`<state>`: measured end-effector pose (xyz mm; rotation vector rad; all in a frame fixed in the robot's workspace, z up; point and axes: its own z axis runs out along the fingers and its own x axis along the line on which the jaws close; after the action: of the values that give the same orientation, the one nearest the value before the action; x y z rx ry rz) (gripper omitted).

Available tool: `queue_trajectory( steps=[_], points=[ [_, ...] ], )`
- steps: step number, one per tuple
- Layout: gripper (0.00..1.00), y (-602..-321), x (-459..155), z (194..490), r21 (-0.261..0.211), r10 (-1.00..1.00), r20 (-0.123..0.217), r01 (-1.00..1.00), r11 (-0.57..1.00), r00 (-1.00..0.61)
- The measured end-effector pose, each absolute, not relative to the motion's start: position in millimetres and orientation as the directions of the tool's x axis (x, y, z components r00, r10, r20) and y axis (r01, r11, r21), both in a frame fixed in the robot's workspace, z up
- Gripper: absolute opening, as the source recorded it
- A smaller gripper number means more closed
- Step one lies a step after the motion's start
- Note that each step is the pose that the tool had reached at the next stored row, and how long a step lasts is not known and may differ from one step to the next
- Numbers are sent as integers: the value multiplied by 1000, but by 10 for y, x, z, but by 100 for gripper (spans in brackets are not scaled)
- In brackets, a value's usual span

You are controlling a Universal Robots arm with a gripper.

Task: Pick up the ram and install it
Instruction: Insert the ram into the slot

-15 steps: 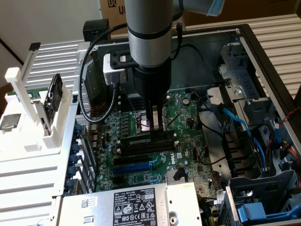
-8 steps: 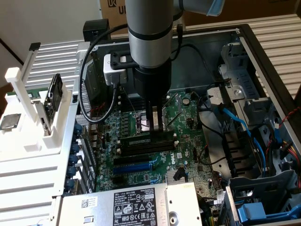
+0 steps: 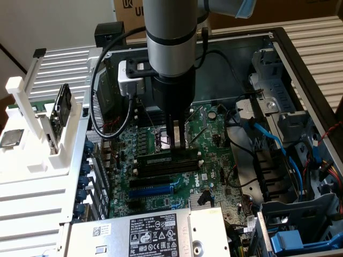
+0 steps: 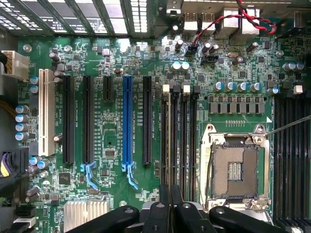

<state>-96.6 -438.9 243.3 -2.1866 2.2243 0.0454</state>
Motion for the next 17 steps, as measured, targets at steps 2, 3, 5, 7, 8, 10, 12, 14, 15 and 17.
queue_trajectory(
  steps=[2,3,5,7,8,10,12,14,15,17],
  points=[
    [12,-4390,-967,2433,5,-999,-36,-1000,17,-17],
    [12,-4390,-967,2433,5,-999,-36,-1000,17,-17],
    [12,-4390,-967,2433,5,-999,-36,-1000,20,-20],
    [12,-4391,-967,2433,5,-999,-36,-1000,23,-23],
    [12,-4391,-967,2433,5,-999,-36,-1000,23,-24],
    [12,-4391,-967,2433,5,-999,-36,-1000,23,-24],
    [12,-4399,-967,2433,5,-999,-36,-1000,22,-22],
    [12,-4400,-967,2432,5,-999,-36,-1000,22,-22],
    [12,-4401,-967,2431,5,-999,-36,-1000,22,-22],
    [12,-4402,-967,2429,5,-999,-36,-1000,22,-22]
  ],
)
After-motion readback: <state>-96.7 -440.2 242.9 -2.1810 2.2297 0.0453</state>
